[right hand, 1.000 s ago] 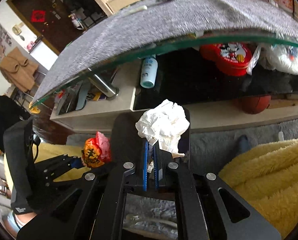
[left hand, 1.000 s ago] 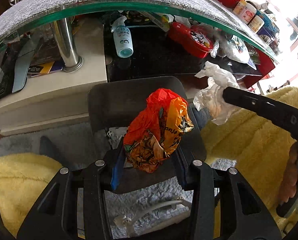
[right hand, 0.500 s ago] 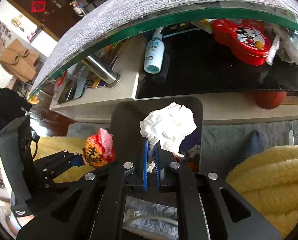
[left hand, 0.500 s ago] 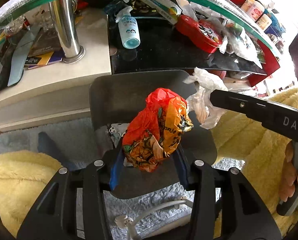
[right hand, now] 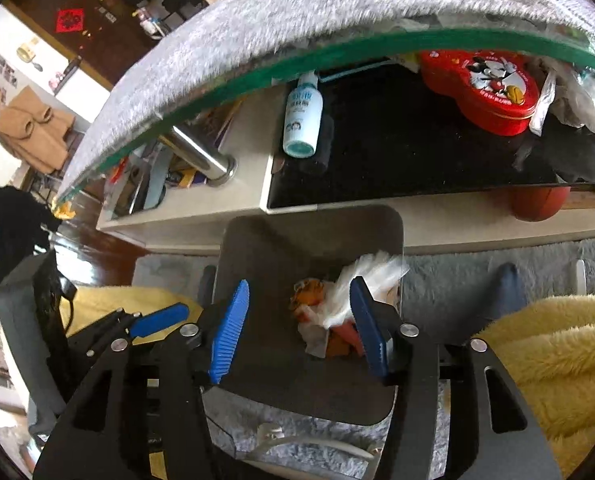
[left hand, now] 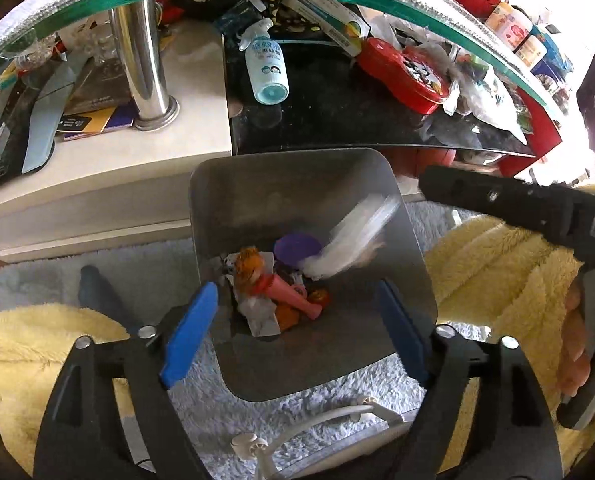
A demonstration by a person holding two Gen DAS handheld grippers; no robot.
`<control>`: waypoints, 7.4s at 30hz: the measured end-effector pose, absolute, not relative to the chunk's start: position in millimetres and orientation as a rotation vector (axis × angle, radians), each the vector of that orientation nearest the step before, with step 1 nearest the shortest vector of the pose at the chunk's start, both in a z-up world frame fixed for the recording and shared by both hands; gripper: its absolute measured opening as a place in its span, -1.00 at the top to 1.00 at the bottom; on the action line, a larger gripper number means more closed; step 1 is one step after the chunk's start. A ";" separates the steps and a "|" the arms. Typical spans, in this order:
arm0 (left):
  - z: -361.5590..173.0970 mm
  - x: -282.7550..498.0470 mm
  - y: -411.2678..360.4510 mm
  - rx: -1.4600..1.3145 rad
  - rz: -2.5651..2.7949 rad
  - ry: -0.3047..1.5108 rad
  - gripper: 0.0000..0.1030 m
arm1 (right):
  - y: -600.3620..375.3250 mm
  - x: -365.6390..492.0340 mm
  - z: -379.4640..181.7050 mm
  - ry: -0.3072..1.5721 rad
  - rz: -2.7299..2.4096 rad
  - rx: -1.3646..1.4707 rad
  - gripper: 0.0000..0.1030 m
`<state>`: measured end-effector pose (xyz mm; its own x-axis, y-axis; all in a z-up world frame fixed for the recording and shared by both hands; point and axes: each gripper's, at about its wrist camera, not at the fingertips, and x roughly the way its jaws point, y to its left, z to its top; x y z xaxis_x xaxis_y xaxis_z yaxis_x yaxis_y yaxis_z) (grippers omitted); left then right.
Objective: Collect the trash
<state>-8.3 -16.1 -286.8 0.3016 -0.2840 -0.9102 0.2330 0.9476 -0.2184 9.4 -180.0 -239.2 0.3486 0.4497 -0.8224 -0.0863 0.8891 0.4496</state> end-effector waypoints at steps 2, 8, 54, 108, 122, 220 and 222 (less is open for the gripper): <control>-287.4 -8.1 -15.8 -0.043 -0.338 1.217 -0.62 | -180.3 12.4 -234.8 1.162 0.362 0.364 -0.15; -278.8 -7.0 -13.7 -0.045 -0.329 1.202 -0.71 | -183.9 19.1 -214.4 1.124 0.351 0.358 -0.17; -172.1 291.8 -37.0 -0.052 -0.273 1.019 -0.84 | -218.8 309.3 -159.7 0.953 0.171 0.236 0.01; -98.2 47.6 -9.0 -0.031 -0.340 0.896 -0.58 | -210.7 57.9 -80.0 0.874 0.237 0.212 0.35; -179.2 -14.7 -6.8 -0.029 -0.340 1.022 -0.58 | -178.9 5.2 -156.6 1.028 0.270 0.204 0.35; 18.3 -33.3 26.1 -0.064 -0.150 0.483 -0.84 | -208.5 -46.7 28.7 0.461 -0.050 0.080 -0.94; 18.4 -33.5 26.8 -0.064 -0.149 0.482 -0.84 | -209.5 -46.8 30.6 0.458 -0.048 0.080 -0.94</control>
